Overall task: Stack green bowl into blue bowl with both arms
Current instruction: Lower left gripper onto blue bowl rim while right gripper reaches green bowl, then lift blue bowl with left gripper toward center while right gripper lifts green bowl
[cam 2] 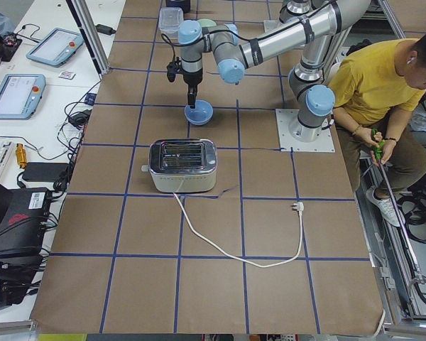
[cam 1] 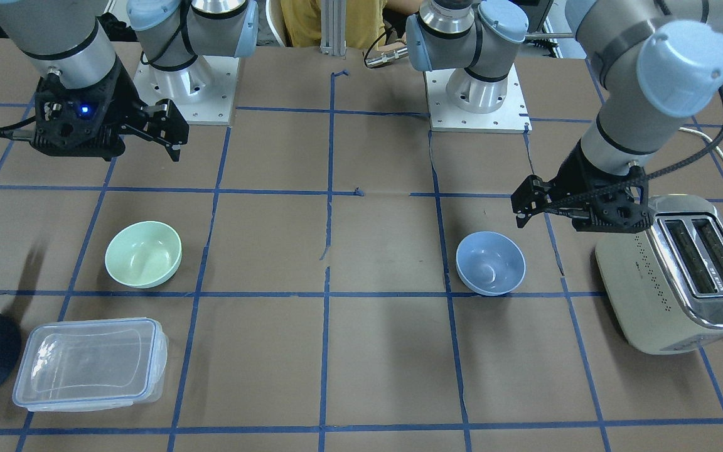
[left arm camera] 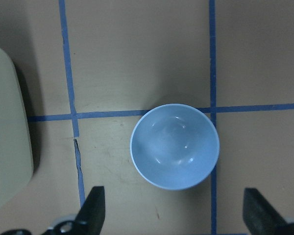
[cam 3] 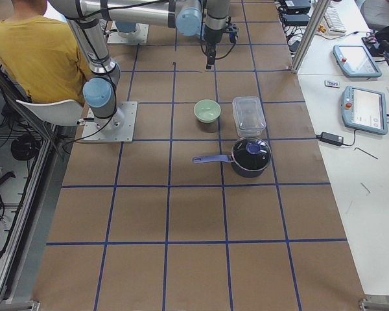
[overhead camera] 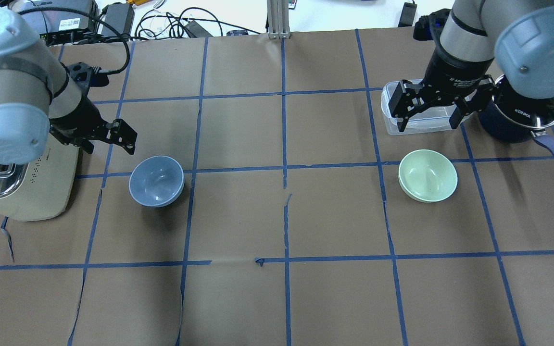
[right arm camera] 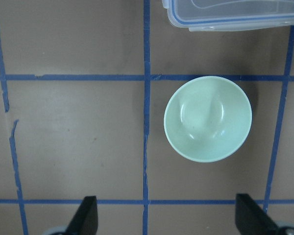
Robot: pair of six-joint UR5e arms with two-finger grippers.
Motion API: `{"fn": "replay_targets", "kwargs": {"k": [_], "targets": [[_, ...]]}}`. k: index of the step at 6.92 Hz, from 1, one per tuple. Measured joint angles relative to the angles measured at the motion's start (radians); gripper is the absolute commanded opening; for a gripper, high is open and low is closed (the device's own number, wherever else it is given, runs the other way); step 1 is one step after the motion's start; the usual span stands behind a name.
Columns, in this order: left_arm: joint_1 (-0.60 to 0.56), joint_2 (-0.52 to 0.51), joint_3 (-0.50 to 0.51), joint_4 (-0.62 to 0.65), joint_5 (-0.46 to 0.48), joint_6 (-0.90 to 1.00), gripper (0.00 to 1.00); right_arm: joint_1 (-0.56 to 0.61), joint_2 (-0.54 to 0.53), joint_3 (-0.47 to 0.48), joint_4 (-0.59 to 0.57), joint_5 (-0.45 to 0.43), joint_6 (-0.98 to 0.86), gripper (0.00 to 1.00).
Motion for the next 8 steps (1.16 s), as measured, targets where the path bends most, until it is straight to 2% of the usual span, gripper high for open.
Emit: {"fn": "replay_targets", "kwargs": {"k": [1,3,4,5,7,8], "targets": [[0.006,-0.022,-0.067,0.084,-0.005,0.011,0.99,0.000,0.069,0.005,-0.063,-0.006,-0.002,1.00],[0.010,-0.098,-0.109,0.181,-0.014,0.010,0.38,0.001,0.164,0.059,-0.198,-0.052,0.001,1.00],[0.010,-0.134,-0.111,0.198,-0.015,0.010,0.12,0.001,0.202,0.106,-0.307,-0.063,0.001,1.00],[0.010,-0.155,-0.108,0.204,-0.019,0.013,0.00,0.001,0.228,0.151,-0.392,-0.068,0.000,1.00],[0.007,-0.157,-0.085,0.183,-0.083,-0.001,0.00,0.002,0.247,0.216,-0.466,-0.071,0.001,1.00],[-0.006,-0.155,-0.041,0.136,-0.116,-0.053,0.00,0.001,0.254,0.238,-0.481,-0.072,0.002,1.00]]}}
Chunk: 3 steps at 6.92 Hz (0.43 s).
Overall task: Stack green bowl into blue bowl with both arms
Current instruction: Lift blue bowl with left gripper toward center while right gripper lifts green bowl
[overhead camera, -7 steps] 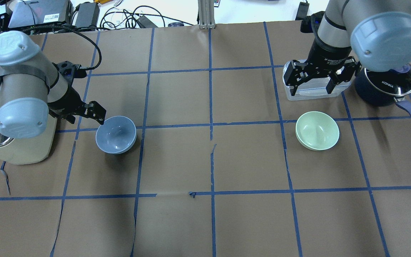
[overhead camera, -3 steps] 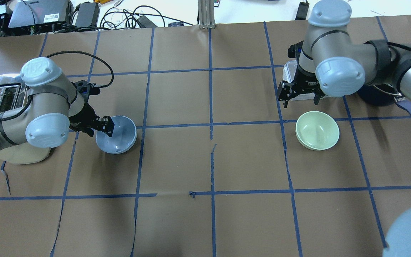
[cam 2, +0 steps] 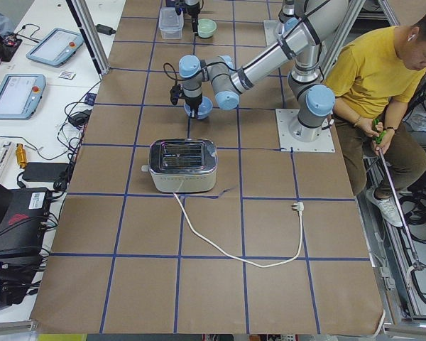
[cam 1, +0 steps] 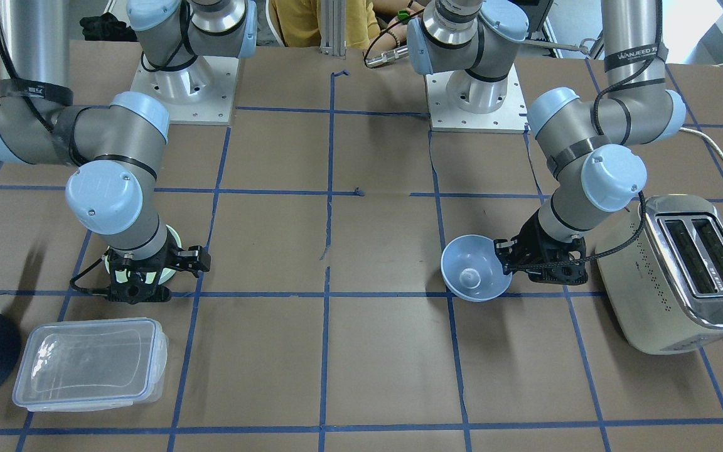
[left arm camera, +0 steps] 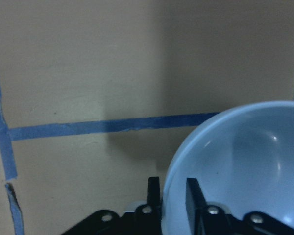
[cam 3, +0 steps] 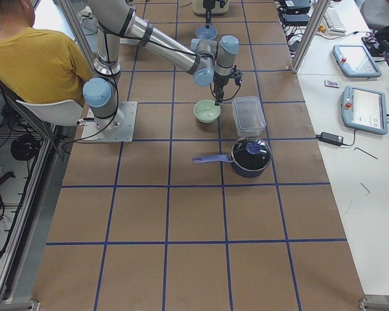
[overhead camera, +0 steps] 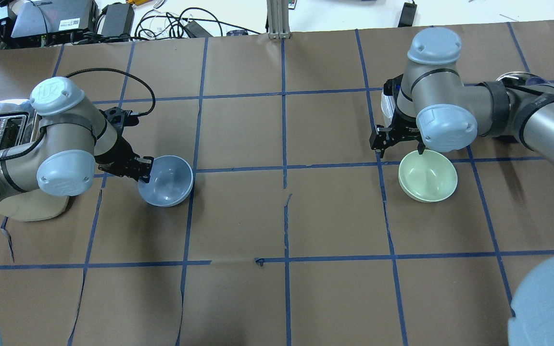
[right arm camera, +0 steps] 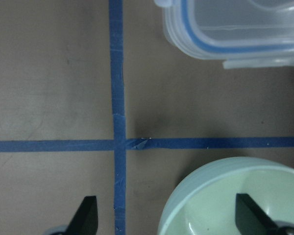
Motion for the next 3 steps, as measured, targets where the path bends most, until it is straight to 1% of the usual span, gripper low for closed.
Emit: {"fn": "replay_targets", "kwargs": {"k": [1,2,3], "targets": [[-0.036,-0.007,0.059,-0.063,-0.043,-0.103,0.00,-0.004,0.011,0.012,-0.014,-0.001,0.001,0.92],[-0.114,-0.010,0.113,-0.117,-0.090,-0.244,0.00,-0.014,0.022,0.020,-0.029,-0.001,0.000,0.46],[-0.225,-0.020,0.149,-0.126,-0.120,-0.414,0.00,-0.028,0.026,0.024,-0.036,0.000,-0.003,0.22]]}}
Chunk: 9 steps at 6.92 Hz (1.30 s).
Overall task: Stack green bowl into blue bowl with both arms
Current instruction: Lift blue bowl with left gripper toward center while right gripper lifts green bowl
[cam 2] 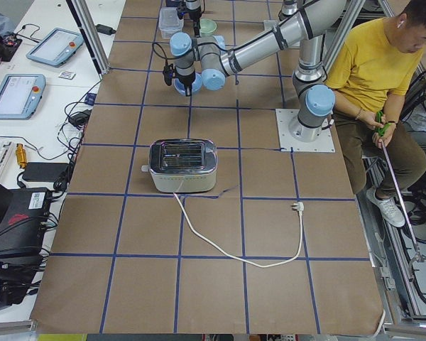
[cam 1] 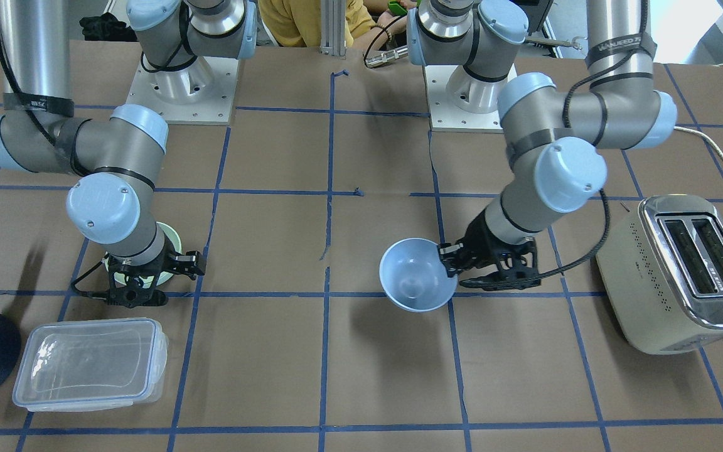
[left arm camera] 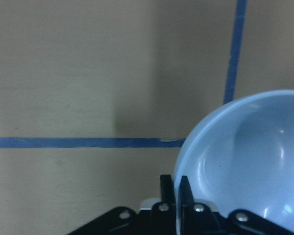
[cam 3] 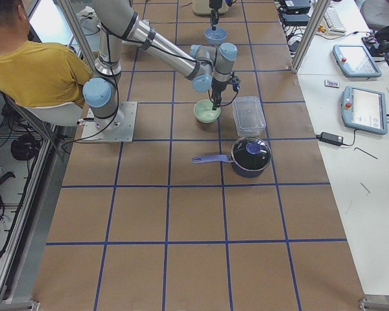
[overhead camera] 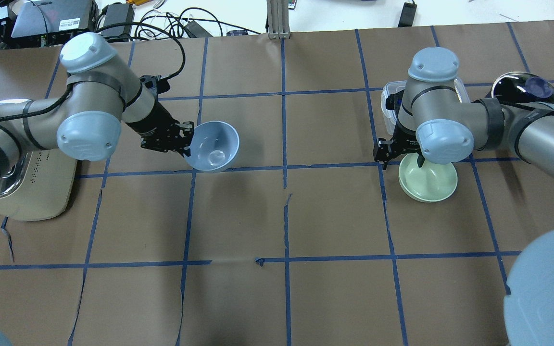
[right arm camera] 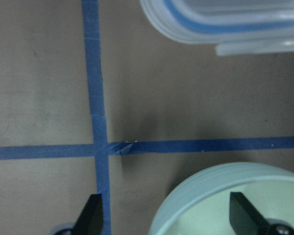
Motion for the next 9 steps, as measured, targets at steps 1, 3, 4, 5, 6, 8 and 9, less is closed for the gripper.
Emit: {"fn": "replay_targets", "kwargs": {"k": [1,3,4,5,6,8,9], "targets": [[-0.112,-0.021,0.019,0.034,-0.011,-0.169,0.00,-0.009,0.002,0.002,-0.002,0.000,-0.002,0.00],[-0.257,-0.079,0.023,0.110,-0.009,-0.349,0.00,-0.014,0.001,-0.003,-0.001,0.000,-0.003,0.00],[-0.280,-0.101,0.022,0.132,-0.007,-0.372,0.00,-0.015,-0.003,-0.011,0.000,-0.002,-0.003,0.00],[-0.289,-0.115,0.023,0.146,0.000,-0.374,0.00,-0.015,-0.006,-0.024,0.004,-0.003,-0.003,0.00],[-0.292,-0.120,0.023,0.152,0.019,-0.367,0.00,-0.015,-0.010,-0.045,0.014,-0.004,-0.002,0.00],[-0.288,-0.127,0.027,0.156,0.063,-0.341,0.00,-0.013,-0.027,-0.095,0.054,-0.004,0.006,0.00],[-0.285,-0.127,0.024,0.157,0.071,-0.325,0.28,-0.009,-0.036,-0.117,0.069,-0.003,0.012,0.00]]}}
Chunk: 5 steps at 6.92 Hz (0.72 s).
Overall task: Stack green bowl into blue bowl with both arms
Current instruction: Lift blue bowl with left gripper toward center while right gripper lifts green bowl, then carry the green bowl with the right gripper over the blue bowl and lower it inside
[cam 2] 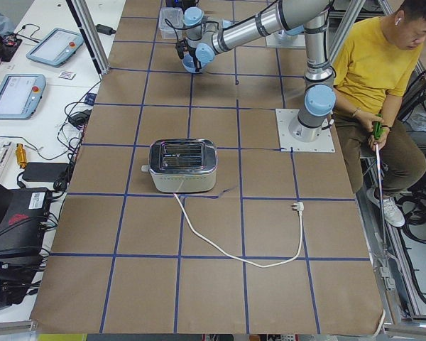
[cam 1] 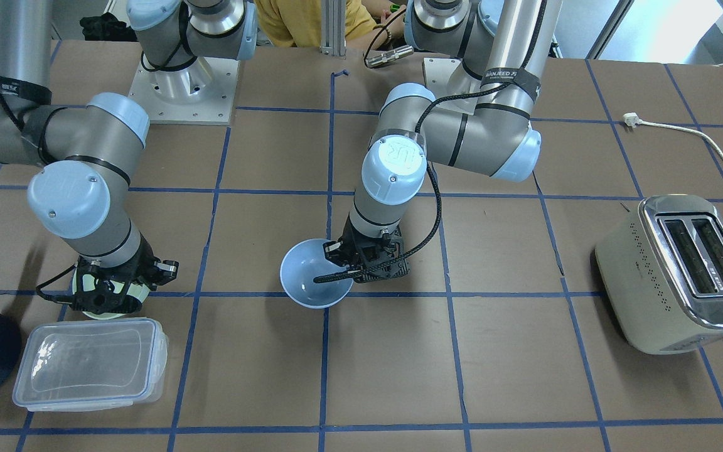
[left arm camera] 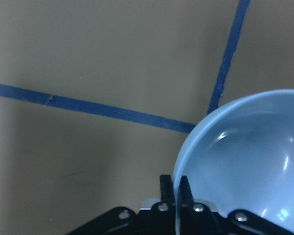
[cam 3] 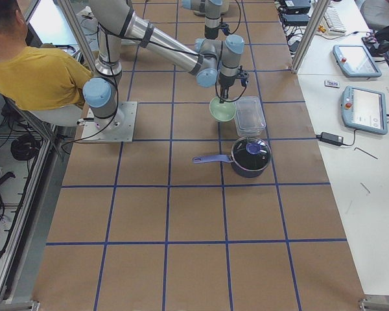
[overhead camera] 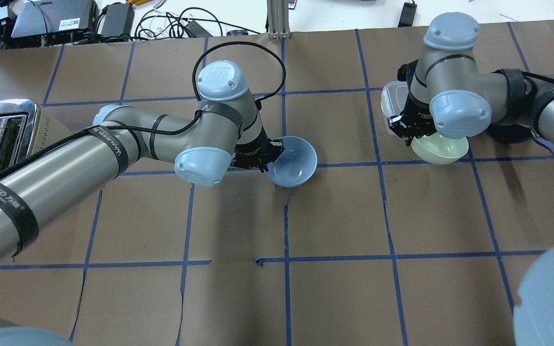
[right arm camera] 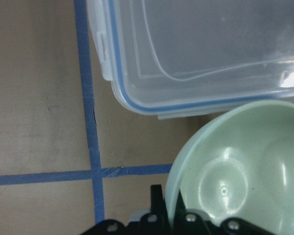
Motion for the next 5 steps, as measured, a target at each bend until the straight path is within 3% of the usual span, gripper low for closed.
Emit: {"fn": "replay_targets", "kwargs": {"k": [1,2,5], "targets": [[0.001,0.000,-0.004,0.000,0.003,0.008,0.70,0.010,-0.011,-0.013,0.004,0.002,0.012,0.00],[0.001,0.003,-0.005,0.000,0.005,0.007,0.81,0.032,-0.021,-0.018,-0.003,0.002,0.054,0.00],[0.059,0.061,0.030,-0.037,0.040,0.077,0.88,0.104,-0.023,-0.052,-0.032,-0.006,0.148,0.00]]}}
